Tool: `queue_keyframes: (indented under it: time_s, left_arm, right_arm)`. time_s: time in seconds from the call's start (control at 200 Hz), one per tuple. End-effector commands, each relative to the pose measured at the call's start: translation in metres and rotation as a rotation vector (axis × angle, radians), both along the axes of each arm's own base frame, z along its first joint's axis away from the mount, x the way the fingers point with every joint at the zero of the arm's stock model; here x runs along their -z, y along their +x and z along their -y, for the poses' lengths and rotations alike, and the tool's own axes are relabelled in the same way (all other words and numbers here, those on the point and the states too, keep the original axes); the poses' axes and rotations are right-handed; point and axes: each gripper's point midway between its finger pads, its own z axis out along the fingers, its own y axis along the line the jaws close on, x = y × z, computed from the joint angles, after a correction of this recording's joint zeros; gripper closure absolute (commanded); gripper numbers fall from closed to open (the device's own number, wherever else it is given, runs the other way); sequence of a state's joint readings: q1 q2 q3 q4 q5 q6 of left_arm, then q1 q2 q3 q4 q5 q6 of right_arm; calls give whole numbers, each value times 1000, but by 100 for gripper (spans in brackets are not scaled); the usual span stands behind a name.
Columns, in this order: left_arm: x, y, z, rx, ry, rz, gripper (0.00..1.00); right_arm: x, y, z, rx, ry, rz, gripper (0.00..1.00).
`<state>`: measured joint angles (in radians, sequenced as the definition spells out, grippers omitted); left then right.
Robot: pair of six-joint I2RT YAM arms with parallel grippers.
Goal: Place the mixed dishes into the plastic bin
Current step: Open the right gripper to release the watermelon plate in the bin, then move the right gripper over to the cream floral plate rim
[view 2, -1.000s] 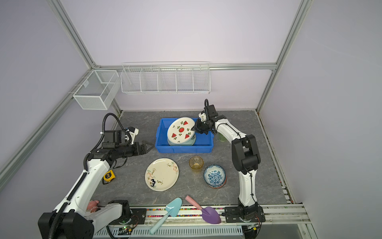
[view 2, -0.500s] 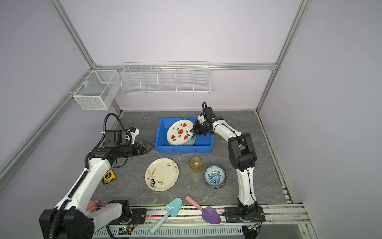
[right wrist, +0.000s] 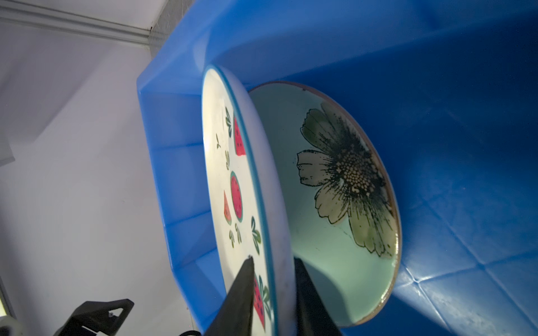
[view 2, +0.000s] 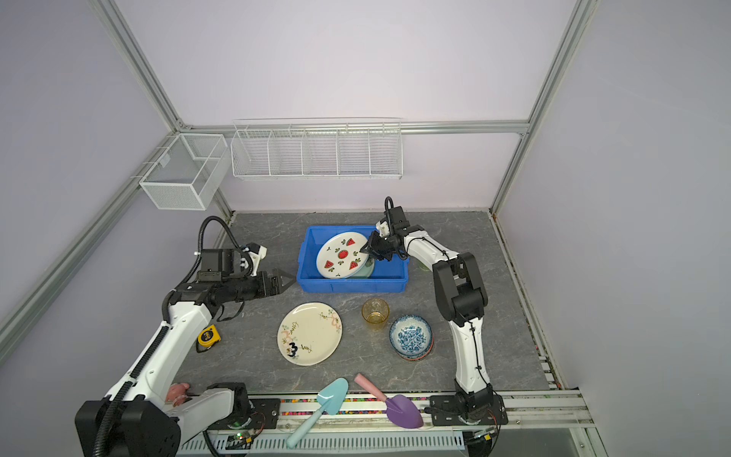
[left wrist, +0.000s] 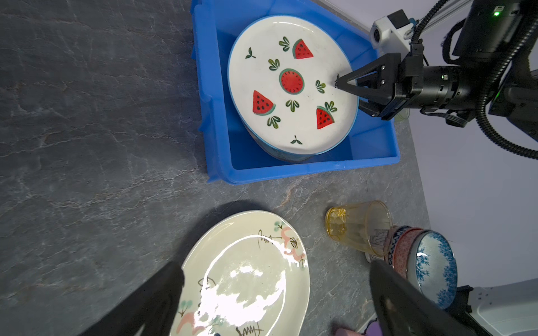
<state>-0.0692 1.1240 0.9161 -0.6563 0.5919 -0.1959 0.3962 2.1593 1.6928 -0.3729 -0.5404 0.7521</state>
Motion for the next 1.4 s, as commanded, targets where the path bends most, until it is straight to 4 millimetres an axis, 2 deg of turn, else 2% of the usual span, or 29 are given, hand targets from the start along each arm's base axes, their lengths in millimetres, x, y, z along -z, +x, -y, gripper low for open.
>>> queue_keyframes:
  time_s: [0.0,0.185,0.325,0.46,0.83,1.07,1.26,1.395]
  left_arm:
    - [-1,-4,0,18,8,12,0]
    - [-1,-5,0,18,7,13,0]
    - [-2,-5,0,18,7,17,1]
    - [-2,-5,0,17,5,15,1]
    - [-1,-6,0,16,8,14,0]
    - [-1,-6,-3,4,23,17,0]
    - [0,-5,-7,-12,44,15,0]
    - [3,-5,-10,-32,58,3,0]
  right_arm:
    - [2,5,-2,13,12,28,71]
    - [13,5,4,34,-13,17,71]
    - [25,4,10,54,-37,6,79]
    - [35,4,15,71,-49,-4,80]
    - [41,4,24,92,-80,4,81]
    - [26,2,33,80,-137,48,79]
    - [0,-7,41,46,-188,107,73]
    - [-20,-21,43,-6,-219,150,66]
